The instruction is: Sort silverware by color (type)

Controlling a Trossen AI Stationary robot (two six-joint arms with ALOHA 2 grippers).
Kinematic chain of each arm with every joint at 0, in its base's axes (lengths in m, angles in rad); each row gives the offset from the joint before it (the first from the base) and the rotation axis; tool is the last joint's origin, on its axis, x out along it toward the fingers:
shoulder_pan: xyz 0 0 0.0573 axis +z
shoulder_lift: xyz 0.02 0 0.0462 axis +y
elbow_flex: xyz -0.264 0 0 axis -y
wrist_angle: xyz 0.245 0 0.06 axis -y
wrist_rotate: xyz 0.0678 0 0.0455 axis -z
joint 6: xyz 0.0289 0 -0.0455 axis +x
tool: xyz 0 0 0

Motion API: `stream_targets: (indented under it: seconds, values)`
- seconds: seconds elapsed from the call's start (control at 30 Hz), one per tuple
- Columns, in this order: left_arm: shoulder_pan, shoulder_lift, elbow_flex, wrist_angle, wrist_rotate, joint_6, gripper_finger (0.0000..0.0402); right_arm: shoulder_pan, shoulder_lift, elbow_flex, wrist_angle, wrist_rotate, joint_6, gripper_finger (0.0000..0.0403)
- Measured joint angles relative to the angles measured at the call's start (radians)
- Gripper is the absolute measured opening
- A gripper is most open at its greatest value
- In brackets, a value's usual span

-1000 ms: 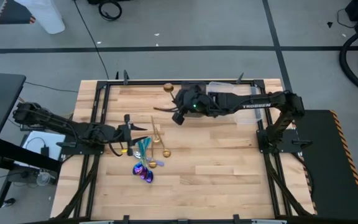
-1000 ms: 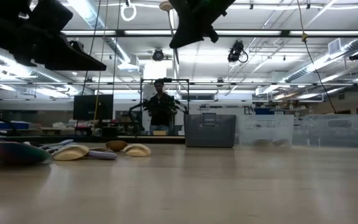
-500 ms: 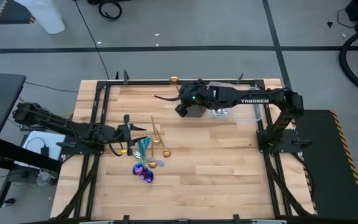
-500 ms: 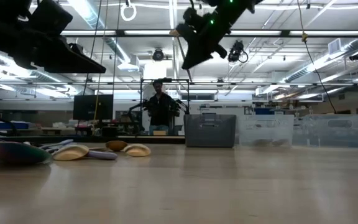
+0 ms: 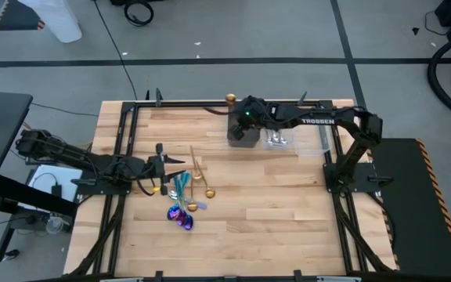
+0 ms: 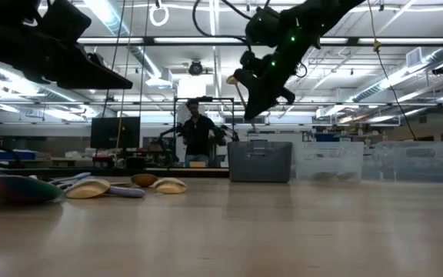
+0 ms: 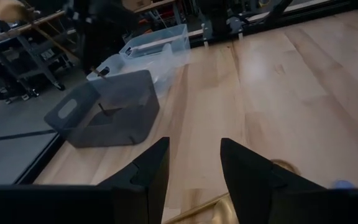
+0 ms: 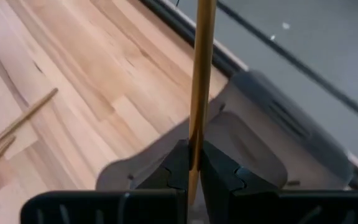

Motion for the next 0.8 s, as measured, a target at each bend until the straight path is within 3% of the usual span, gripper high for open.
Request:
stream_targets:
  seconds: [0.43, 0.8]
  values:
    - [0.008, 0.0, 0.0, 0.003, 0.0, 0.01, 0.015, -0.042, 0.002, -0.031, -0.07, -0.079, 0.122, 0.0032]
    - [0.014, 0.0, 0.001, 0.019, 0.001, 0.035, 0.015, -0.052, 0.113, 0.053, -0.207, -0.098, 0.157, 0.0032]
